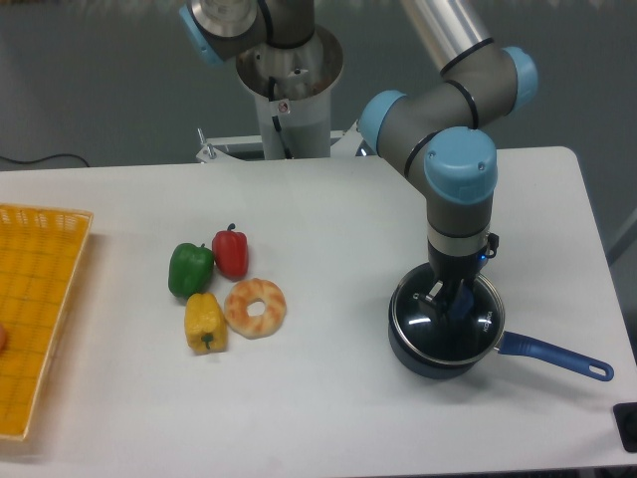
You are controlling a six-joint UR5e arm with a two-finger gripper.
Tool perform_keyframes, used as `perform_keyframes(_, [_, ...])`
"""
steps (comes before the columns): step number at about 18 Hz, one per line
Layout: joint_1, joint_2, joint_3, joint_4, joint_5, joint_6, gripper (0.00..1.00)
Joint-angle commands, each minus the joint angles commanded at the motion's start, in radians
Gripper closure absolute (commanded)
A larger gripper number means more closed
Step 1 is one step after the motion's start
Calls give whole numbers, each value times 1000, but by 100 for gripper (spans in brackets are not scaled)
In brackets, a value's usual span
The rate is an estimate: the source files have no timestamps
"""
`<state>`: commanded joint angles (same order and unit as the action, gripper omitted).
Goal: Open the lid
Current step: 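Lift the glass lid up off the saucepan by its knob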
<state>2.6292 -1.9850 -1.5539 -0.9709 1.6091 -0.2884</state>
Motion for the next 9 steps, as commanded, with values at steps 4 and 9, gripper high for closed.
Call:
perform_keyframes(4, [-2,0,0,-12,3,6,47])
perform_keyframes(9, [-6,15,0,-34,2,70,47])
